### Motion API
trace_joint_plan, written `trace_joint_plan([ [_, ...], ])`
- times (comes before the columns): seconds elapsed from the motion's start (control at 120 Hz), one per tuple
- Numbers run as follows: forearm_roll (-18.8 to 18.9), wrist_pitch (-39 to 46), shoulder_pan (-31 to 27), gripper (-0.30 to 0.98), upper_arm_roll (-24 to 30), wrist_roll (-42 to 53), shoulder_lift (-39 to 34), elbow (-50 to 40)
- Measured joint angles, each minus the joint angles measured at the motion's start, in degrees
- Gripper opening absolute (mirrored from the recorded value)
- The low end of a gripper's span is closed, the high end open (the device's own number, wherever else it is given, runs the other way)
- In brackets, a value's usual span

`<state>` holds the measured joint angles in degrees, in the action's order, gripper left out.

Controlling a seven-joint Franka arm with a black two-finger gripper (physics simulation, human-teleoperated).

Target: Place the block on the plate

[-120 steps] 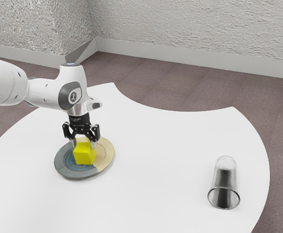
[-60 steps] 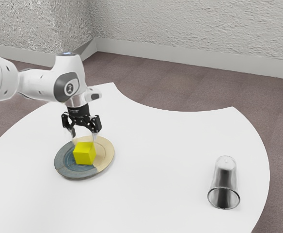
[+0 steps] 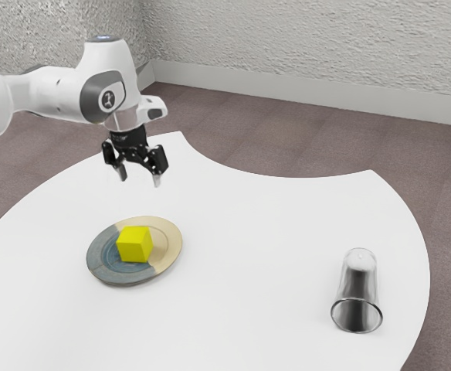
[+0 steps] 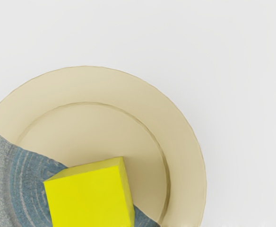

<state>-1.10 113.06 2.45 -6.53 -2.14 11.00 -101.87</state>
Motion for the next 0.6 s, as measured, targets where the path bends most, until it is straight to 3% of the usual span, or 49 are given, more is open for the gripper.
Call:
trace_joint_plan([
  [0.217, 0.0, -6.6, 0.3, 0.69, -0.5, 0.9, -1.1, 6.3],
  [0.6, 2.9, -18.5, 1.8, 0.69, -7.2, 2.8, -7.6, 12.3],
])
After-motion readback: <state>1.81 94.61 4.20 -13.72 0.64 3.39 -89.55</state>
